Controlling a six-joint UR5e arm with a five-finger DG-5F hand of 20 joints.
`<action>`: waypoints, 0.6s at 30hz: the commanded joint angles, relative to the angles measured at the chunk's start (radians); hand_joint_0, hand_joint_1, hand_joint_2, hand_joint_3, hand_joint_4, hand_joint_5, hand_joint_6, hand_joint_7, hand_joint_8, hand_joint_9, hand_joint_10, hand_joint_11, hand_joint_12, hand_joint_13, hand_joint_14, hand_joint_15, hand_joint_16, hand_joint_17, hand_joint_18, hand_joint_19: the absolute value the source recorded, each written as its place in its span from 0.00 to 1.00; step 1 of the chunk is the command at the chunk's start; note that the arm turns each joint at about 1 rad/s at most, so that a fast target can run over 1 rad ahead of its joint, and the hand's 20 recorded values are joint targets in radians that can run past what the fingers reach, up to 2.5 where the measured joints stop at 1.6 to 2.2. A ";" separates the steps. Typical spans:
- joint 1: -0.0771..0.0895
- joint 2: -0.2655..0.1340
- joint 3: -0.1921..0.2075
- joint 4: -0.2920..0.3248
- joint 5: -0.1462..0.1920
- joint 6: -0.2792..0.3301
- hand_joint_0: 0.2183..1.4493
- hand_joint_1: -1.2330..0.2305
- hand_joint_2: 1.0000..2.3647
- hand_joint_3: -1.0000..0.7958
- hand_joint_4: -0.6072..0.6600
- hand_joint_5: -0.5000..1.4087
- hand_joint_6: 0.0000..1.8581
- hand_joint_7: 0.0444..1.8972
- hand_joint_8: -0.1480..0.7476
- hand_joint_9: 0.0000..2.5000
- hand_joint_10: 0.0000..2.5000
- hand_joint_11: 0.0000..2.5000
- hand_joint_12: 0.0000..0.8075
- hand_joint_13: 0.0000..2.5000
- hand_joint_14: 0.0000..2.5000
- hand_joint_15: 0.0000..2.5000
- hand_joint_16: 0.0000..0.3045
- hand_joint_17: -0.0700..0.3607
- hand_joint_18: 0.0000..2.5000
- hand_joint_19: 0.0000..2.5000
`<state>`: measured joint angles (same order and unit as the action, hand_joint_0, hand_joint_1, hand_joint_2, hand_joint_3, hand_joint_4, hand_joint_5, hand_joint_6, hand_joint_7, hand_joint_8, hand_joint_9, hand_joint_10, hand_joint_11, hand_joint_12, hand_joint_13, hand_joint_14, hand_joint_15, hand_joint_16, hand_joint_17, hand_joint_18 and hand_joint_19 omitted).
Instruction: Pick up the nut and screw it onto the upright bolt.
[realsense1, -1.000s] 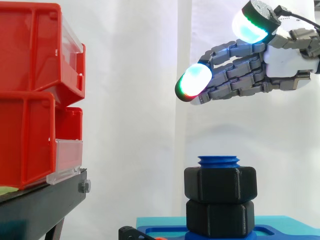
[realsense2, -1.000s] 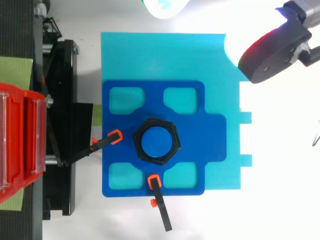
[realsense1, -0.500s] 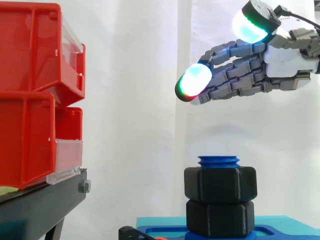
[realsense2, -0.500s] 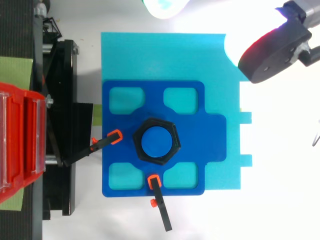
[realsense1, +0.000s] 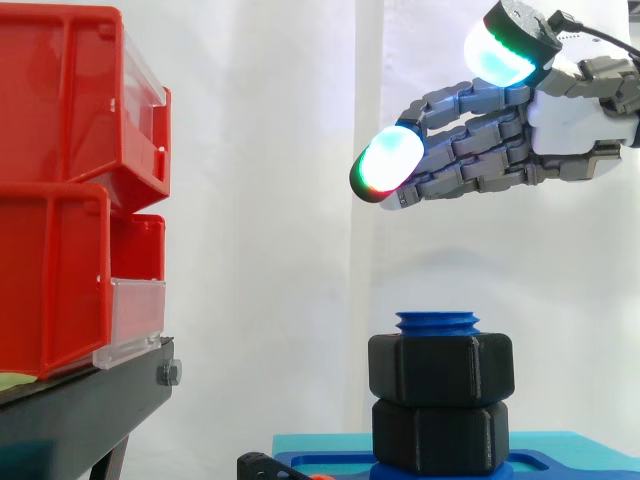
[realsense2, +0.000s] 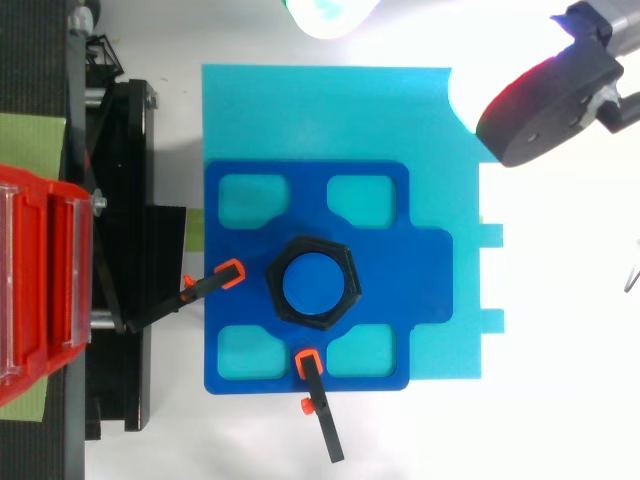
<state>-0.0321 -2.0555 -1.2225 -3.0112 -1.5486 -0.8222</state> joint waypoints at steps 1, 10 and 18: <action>0.000 0.000 0.000 0.000 0.001 0.000 0.22 0.65 0.00 0.28 0.56 0.13 0.27 0.38 0.37 0.00 0.00 0.00 0.40 0.00 0.00 0.00 0.15 0.40 0.00 0.00; 0.000 0.000 0.000 0.000 0.001 0.000 0.22 0.65 0.00 0.28 0.57 0.13 0.27 0.36 0.37 0.00 0.00 0.00 0.40 0.00 0.00 0.00 0.15 0.40 0.00 0.00; 0.001 0.000 0.000 0.000 -0.001 0.000 0.23 0.67 0.00 0.28 0.58 0.14 0.27 0.38 0.37 0.00 0.00 0.00 0.40 0.00 0.00 0.00 0.14 0.38 0.00 0.00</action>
